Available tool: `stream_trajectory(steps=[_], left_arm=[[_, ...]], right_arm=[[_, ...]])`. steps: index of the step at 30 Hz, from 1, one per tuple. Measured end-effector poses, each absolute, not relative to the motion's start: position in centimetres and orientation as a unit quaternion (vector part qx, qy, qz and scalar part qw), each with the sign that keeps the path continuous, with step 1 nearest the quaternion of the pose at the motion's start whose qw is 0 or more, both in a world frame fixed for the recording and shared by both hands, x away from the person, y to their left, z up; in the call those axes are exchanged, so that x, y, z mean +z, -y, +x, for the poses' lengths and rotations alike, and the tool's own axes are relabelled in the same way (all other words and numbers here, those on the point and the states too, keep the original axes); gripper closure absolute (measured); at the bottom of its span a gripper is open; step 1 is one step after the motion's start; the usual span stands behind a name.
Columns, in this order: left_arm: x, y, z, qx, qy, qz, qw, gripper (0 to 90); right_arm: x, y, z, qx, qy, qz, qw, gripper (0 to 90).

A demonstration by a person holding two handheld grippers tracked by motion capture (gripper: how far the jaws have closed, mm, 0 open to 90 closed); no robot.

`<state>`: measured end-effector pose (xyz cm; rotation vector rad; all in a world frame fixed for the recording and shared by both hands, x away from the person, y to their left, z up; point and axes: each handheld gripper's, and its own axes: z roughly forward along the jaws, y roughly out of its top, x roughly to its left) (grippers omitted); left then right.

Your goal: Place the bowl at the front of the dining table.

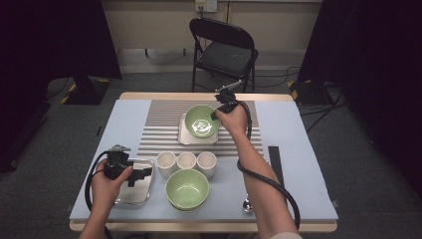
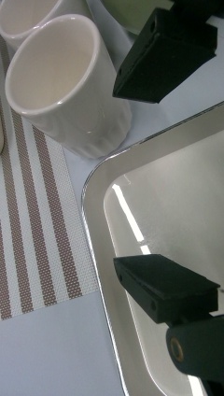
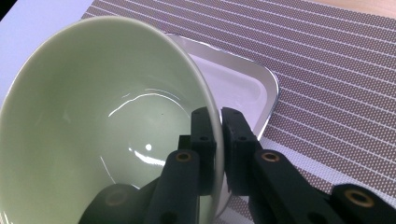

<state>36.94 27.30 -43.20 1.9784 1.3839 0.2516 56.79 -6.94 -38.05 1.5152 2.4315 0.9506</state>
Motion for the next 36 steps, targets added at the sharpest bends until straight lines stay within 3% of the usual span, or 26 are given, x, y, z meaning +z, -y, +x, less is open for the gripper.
stream_trajectory(steps=[36], left_arm=[[-43.4, -27.3, 36.9, 0.096, -0.536, 0.763, 0.348, 15.4]], right_arm=[[-39.2, 7.0, 57.8, 0.318, -0.794, 0.514, 0.067, 84.2]])
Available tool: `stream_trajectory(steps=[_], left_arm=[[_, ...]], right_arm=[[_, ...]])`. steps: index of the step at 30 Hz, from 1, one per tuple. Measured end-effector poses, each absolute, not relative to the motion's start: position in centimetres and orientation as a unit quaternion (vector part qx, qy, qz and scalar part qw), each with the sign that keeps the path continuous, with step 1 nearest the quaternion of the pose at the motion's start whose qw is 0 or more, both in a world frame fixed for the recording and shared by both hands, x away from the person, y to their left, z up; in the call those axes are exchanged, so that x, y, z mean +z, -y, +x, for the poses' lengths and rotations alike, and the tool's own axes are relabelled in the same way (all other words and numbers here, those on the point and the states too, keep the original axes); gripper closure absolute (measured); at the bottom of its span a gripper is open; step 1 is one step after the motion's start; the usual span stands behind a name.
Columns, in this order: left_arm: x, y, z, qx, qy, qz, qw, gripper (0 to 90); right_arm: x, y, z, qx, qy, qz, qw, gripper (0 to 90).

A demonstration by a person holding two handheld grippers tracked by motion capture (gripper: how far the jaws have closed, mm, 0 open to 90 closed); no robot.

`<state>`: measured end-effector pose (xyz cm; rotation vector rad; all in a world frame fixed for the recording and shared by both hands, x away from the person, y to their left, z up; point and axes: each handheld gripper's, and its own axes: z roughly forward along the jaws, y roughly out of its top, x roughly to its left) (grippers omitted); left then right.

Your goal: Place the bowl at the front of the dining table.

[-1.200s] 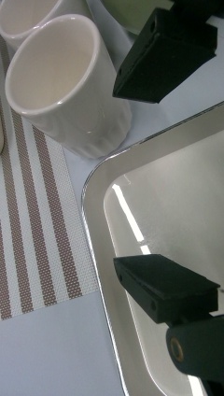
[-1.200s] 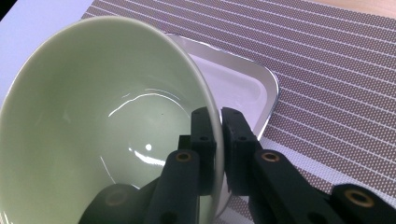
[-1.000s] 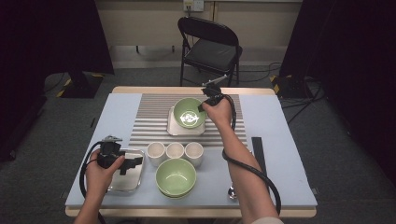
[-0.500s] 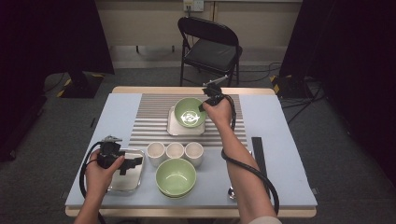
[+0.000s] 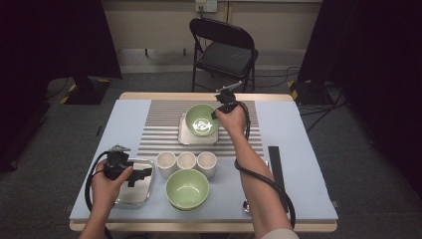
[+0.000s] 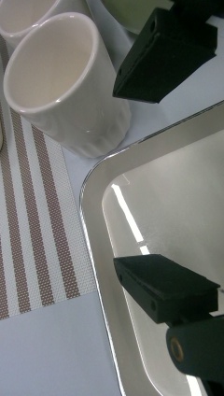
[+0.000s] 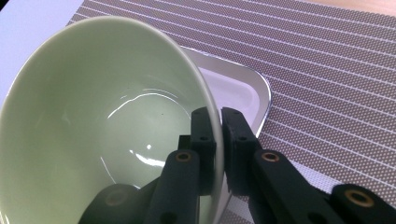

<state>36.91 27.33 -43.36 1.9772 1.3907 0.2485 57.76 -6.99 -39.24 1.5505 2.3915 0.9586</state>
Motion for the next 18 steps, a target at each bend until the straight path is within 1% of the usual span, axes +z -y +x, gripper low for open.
stream_trajectory(steps=[18], left_arm=[[-43.5, -27.4, 37.0, 0.093, -0.536, 0.763, 0.348, 15.4]], right_arm=[[-40.3, 6.9, 58.2, 0.324, -0.786, 0.521, 0.077, 84.2]])
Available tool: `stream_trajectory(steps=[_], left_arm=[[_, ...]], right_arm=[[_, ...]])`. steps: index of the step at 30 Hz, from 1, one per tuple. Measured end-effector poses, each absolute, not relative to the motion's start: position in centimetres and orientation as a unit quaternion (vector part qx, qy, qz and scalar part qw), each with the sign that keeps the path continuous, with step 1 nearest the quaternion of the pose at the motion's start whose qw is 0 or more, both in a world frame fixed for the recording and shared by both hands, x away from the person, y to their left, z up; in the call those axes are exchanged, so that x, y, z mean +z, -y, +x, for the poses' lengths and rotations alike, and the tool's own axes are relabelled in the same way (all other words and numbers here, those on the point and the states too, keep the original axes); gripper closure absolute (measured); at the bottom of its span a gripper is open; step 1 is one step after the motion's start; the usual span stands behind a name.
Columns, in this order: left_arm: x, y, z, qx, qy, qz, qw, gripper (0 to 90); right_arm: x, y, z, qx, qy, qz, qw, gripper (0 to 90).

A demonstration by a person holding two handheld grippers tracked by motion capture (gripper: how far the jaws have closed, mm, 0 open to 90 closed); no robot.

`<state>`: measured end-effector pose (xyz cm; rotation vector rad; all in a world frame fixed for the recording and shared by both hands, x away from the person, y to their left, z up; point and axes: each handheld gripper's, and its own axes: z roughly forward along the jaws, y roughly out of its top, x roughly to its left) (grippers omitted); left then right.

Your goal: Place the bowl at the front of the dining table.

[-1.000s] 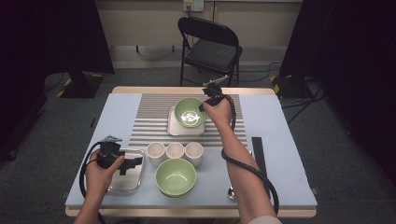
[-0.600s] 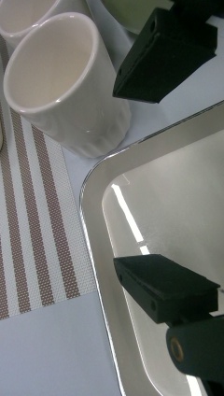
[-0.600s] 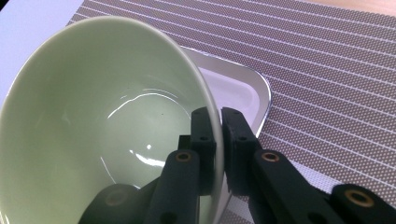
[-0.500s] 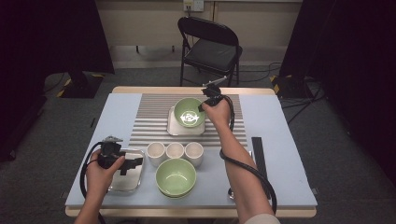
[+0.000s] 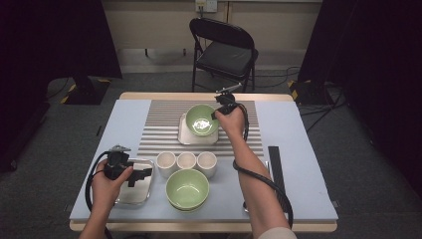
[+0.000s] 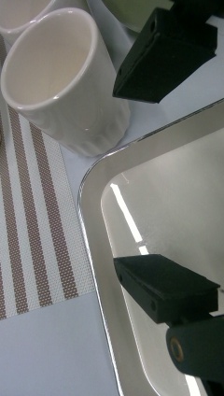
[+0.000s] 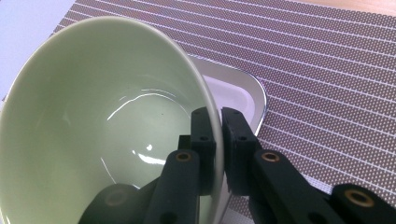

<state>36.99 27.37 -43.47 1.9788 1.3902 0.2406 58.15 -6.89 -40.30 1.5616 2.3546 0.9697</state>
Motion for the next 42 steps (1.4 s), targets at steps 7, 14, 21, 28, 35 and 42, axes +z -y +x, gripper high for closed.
stream_trajectory(steps=[7, 14, 21, 28, 35, 42], left_arm=[[-43.5, -27.4, 37.0, 0.093, -0.536, 0.764, 0.347, 15.4], [-43.5, -27.5, 37.0, 0.094, -0.539, 0.762, 0.347, 15.4], [-43.5, -27.6, 37.0, 0.094, -0.537, 0.763, 0.347, 15.4], [-43.5, -27.6, 37.0, 0.095, -0.540, 0.761, 0.347, 15.4], [-43.5, -27.8, 37.1, 0.096, -0.540, 0.761, 0.347, 15.4], [-43.5, -27.7, 37.0, 0.095, -0.542, 0.760, 0.346, 15.4]], right_arm=[[-40.5, 7.0, 58.3, 0.324, -0.783, 0.525, 0.081, 84.2], [-40.9, 6.9, 58.3, 0.325, -0.781, 0.527, 0.084, 84.3], [-41.2, 6.5, 58.3, 0.324, -0.781, 0.527, 0.082, 84.2], [-41.2, 6.3, 58.3, 0.323, -0.784, 0.524, 0.085, 84.2], [-41.4, 6.1, 58.3, 0.325, -0.784, 0.523, 0.083, 84.2], [-41.7, 6.1, 58.3, 0.325, -0.782, 0.525, 0.084, 84.1]])
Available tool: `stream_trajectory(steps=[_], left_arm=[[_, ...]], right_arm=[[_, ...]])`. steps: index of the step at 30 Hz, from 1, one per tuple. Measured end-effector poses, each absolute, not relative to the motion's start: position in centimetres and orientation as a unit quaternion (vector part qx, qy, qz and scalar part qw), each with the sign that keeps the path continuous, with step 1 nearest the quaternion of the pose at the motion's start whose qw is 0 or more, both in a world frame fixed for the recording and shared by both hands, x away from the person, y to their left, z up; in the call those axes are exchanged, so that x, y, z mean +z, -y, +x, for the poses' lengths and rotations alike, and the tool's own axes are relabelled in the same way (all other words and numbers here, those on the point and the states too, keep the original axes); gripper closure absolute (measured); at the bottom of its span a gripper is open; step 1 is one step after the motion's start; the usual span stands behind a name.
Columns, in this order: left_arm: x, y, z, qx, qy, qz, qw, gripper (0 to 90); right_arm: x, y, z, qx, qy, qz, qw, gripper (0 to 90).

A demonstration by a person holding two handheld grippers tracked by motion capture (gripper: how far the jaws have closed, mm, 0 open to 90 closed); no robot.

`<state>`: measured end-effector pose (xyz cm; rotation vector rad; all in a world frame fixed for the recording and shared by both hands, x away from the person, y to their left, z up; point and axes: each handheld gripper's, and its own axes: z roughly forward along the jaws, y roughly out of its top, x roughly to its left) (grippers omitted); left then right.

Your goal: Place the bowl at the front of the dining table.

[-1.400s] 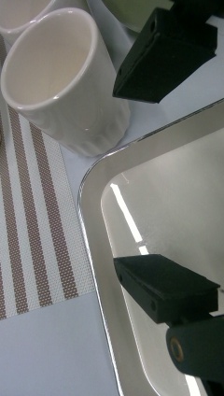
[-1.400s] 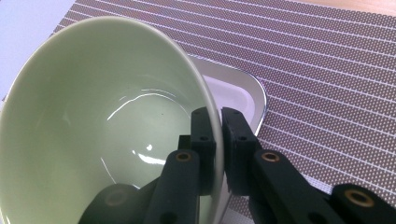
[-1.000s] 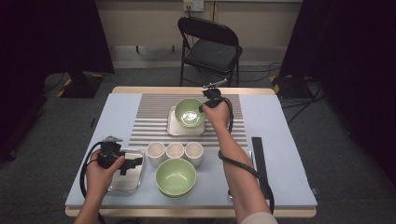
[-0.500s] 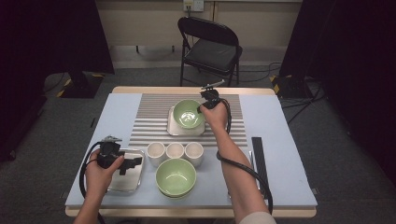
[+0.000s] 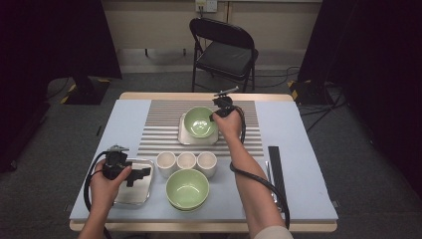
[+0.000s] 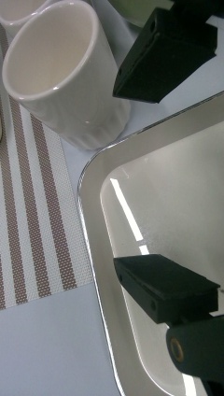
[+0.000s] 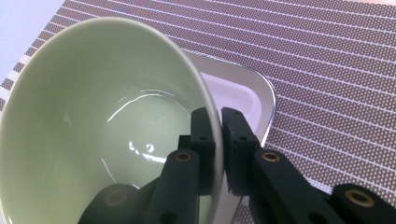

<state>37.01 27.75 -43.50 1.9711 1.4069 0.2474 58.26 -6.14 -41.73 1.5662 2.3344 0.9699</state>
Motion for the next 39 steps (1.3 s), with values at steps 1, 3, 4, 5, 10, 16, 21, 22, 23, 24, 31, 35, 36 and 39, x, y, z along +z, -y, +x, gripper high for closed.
stream_trajectory(steps=[1, 3, 4, 5, 10, 16, 21, 22, 23, 24, 31, 35, 36, 39], left_arm=[[-43.52, -27.75, 37.03, 0.096, -0.541, 0.760, 0.347, 15.4], [-43.54, -27.73, 37.00, 0.095, -0.543, 0.759, 0.347, 15.4], [-43.52, -27.74, 37.00, 0.095, -0.543, 0.759, 0.347, 15.4], [-43.51, -27.76, 36.99, 0.095, -0.543, 0.759, 0.347, 15.4], [-43.50, -27.89, 36.96, 0.096, -0.544, 0.757, 0.348, 15.4], [-43.54, -28.01, 36.95, 0.098, -0.546, 0.756, 0.347, 15.4], [-43.57, -27.92, 36.93, 0.096, -0.546, 0.757, 0.347, 15.4], [-43.57, -27.89, 36.93, 0.095, -0.546, 0.756, 0.348, 15.4], [-43.57, -27.90, 36.93, 0.095, -0.545, 0.757, 0.347, 15.4], [-43.58, -27.90, 36.93, 0.095, -0.545, 0.757, 0.347, 15.4], [-43.60, -27.88, 36.97, 0.097, -0.545, 0.758, 0.345, 15.4], [-43.61, -27.91, 36.96, 0.097, -0.545, 0.759, 0.344, 15.4], [-43.61, -27.92, 36.95, 0.096, -0.545, 0.758, 0.345, 15.4], [-43.60, -27.94, 36.96, 0.096, -0.546, 0.756, 0.347, 15.4]], right_arm=[[-41.76, 6.13, 58.27, 0.325, -0.782, 0.525, 0.083, 84.1], [-41.81, 6.09, 58.26, 0.325, -0.782, 0.526, 0.082, 84.1], [-41.86, 6.06, 58.26, 0.325, -0.781, 0.526, 0.082, 84.1], [-41.89, 6.05, 58.27, 0.326, -0.781, 0.527, 0.082, 84.0], [-42.12, 5.96, 58.30, 0.326, -0.782, 0.524, 0.083, 84.0], [-42.27, 5.90, 58.29, 0.329, -0.781, 0.525, 0.084, 84.1], [-42.29, 5.85, 58.25, 0.329, -0.781, 0.523, 0.086, 84.1], [-42.30, 5.85, 58.24, 0.329, -0.781, 0.523, 0.088, 84.1], [-42.32, 5.84, 58.22, 0.331, -0.781, 0.523, 0.088, 84.0], [-42.35, 5.83, 58.19, 0.332, -0.780, 0.523, 0.090, 84.1], [-42.42, 5.78, 58.19, 0.332, -0.780, 0.521, 0.093, 84.0], [-42.47, 5.70, 58.22, 0.333, -0.781, 0.519, 0.096, 84.0], [-42.48, 5.67, 58.22, 0.332, -0.781, 0.519, 0.098, 84.0], [-42.49, 5.59, 58.24, 0.333, -0.781, 0.519, 0.099, 83.9]])
